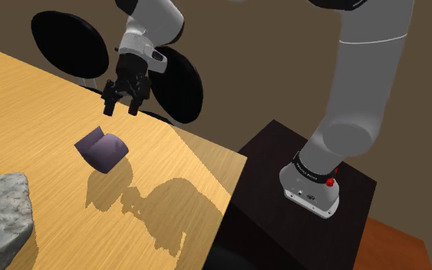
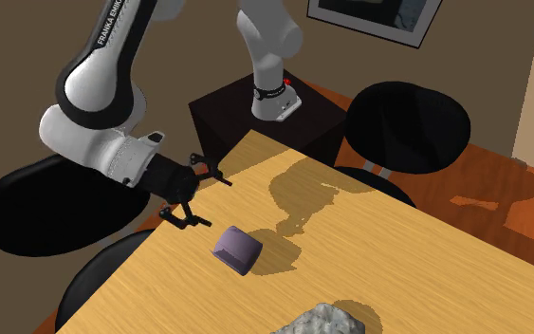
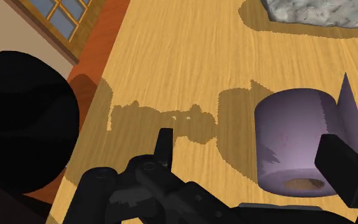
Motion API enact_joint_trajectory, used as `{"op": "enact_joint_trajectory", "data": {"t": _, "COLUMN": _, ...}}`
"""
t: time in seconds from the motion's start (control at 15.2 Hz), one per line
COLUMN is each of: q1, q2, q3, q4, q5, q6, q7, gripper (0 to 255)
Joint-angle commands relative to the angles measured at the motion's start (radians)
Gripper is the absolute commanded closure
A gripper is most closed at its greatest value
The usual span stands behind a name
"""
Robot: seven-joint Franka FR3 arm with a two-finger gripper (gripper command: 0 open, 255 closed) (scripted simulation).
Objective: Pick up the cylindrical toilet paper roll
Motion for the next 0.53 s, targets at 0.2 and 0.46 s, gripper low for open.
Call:
{"op": "enact_joint_trajectory", "data": {"t": 0.2, "q1": 0.021, "q2": 0.178, "q3": 0.005, "q4": 0.114, "q5": 0.115, "q6": 0.08, "q7": 0.099, "gripper": 0}}
{"op": "enact_joint_trajectory", "data": {"t": 0.46, "q1": 0.027, "q2": 0.228, "q3": 0.004, "q4": 0.132, "q5": 0.129, "q6": 0.103, "q7": 0.091, "gripper": 0}}
